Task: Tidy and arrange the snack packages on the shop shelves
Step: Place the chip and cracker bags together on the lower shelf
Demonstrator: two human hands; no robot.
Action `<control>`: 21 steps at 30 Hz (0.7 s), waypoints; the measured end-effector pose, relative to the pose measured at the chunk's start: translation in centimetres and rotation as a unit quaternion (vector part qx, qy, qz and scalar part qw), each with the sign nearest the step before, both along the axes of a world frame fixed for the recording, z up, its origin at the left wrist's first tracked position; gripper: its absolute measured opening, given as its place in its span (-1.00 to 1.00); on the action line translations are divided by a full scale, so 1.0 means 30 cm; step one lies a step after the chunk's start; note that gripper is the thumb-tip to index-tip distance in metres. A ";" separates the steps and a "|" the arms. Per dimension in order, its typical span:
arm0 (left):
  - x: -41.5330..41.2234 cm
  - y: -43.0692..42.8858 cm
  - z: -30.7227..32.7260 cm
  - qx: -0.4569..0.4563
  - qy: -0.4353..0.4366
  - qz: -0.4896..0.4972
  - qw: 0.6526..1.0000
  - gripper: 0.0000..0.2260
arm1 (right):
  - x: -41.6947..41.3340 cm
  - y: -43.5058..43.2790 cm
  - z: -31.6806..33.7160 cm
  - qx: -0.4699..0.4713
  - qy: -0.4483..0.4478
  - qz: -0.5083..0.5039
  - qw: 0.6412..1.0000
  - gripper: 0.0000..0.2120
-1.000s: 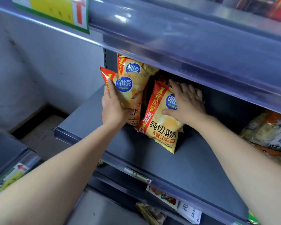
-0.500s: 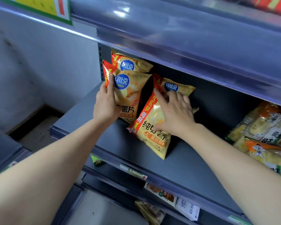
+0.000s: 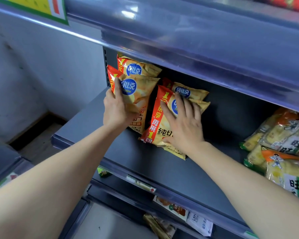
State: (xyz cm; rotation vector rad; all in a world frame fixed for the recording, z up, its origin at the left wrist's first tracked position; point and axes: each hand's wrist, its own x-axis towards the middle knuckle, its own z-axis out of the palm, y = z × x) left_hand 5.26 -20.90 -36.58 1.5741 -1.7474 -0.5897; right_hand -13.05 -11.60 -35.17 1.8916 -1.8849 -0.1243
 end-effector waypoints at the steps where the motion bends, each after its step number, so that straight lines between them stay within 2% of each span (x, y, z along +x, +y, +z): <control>1: -0.003 -0.003 -0.002 -0.005 -0.010 0.005 1.000 0.08 | -0.003 -0.007 -0.002 -0.012 -0.001 -0.006 1.000 0.18; 8: 0.010 -0.029 -0.004 -0.008 -0.068 0.002 0.998 0.04 | -0.014 -0.059 -0.028 -0.058 0.002 0.005 0.998 0.15; 11: 0.016 -0.031 -0.004 -0.013 -0.074 0.011 0.997 0.01 | -0.023 -0.064 -0.041 -0.067 0.010 0.030 0.997 0.12; 16: 0.058 -0.052 -0.003 -0.022 -0.058 0.017 0.998 -0.08 | 0.000 -0.072 -0.064 -0.079 0.025 0.014 0.996 0.00; 18: 0.071 -0.056 0.003 -0.002 -0.040 -0.001 0.999 -0.02 | 0.006 -0.070 -0.062 -0.068 0.029 0.011 0.997 0.01; 21: 0.051 -0.050 0.020 0.043 0.021 -0.003 0.999 0.26 | 0.003 -0.071 -0.062 -0.073 0.022 0.020 0.997 0.08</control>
